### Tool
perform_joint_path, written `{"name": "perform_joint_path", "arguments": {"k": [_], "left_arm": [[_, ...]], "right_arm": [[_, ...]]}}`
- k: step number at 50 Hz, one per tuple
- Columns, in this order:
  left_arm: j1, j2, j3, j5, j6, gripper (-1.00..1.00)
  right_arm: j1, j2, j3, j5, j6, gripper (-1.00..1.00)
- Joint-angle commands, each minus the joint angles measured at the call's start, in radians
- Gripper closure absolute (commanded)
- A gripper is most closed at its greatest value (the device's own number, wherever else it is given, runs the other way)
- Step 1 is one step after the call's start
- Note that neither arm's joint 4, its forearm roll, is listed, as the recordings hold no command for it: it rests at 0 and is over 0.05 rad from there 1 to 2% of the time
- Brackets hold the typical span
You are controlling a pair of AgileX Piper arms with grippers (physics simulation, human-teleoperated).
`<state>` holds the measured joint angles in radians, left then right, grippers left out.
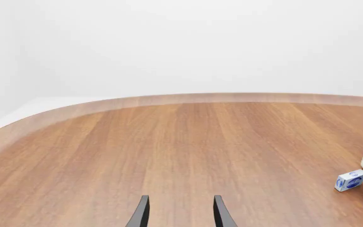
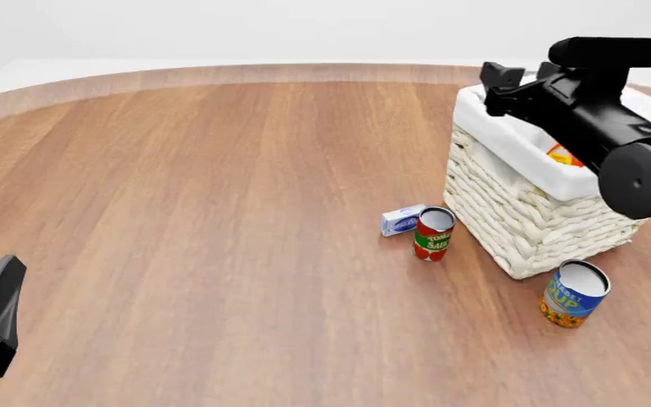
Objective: Pick up the ketchup, and put it in the basket.
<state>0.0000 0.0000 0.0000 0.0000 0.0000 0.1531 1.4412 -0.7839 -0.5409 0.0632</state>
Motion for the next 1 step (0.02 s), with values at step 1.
{"name": "perform_joint_path", "arguments": {"k": [1], "left_arm": [[0.000, 0.000, 0.000, 0.000, 0.000, -1.00]], "right_arm": [[0.028, -0.013, 0.018, -0.018, 0.011, -1.00]]}}
